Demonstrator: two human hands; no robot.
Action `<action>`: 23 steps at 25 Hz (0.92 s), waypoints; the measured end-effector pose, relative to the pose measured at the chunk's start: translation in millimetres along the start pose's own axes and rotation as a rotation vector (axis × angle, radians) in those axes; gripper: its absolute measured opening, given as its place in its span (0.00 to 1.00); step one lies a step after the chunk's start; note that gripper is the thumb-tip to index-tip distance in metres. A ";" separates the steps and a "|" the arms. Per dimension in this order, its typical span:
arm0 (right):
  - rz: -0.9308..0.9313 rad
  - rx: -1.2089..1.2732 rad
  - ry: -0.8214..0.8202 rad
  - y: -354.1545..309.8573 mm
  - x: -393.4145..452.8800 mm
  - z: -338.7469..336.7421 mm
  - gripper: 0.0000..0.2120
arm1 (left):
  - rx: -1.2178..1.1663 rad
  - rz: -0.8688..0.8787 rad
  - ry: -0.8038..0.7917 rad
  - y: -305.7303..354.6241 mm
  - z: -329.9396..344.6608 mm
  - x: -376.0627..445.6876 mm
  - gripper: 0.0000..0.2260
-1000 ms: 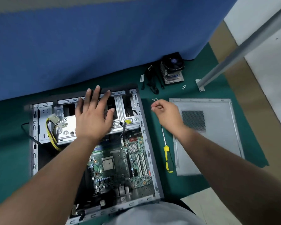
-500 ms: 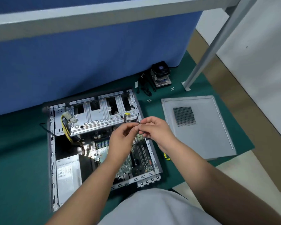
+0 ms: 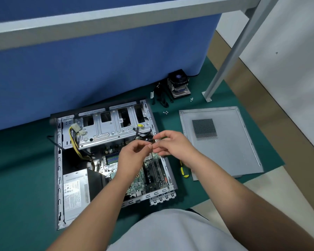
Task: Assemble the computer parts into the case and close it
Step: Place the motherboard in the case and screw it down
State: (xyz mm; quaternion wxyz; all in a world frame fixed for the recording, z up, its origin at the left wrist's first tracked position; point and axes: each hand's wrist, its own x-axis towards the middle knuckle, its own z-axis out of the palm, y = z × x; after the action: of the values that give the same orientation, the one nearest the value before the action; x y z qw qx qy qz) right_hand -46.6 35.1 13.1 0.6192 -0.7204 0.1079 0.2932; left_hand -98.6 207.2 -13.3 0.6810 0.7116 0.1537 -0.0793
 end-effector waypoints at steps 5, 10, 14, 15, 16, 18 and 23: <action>-0.033 -0.323 0.362 33.8 19.6 -50.1 0.07 | -0.092 -0.058 0.075 -4.7 -3.2 -2.0 0.06; 0.302 -0.971 0.195 108.2 33.9 -52.1 0.16 | -0.152 -0.122 0.112 -14.7 -3.8 -4.5 0.06; 0.361 -0.978 0.245 130.3 36.9 -39.8 0.19 | -0.210 -0.153 0.133 -19.9 -5.4 -4.9 0.06; 0.356 -0.990 0.252 131.8 36.7 -39.4 0.17 | -0.231 -0.160 0.128 -20.1 -5.8 -3.8 0.05; 0.336 -0.999 0.259 131.1 36.3 -40.3 0.15 | -0.246 -0.163 0.117 -20.1 -6.4 -2.5 0.05; 0.237 -0.949 0.299 122.0 33.2 -45.5 0.10 | -0.283 -0.171 0.100 -19.6 -8.4 0.1 0.05; -0.226 -0.473 0.304 67.6 9.2 -55.9 0.08 | -0.534 -0.209 0.149 -13.2 -18.2 3.0 0.05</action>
State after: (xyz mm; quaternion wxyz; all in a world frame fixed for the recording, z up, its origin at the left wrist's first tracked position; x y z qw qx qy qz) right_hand -58.1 -30.6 -44.7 0.4398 -0.8876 0.0470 0.1283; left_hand -101.8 225.9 -25.6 0.8191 0.4914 0.2910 -0.0530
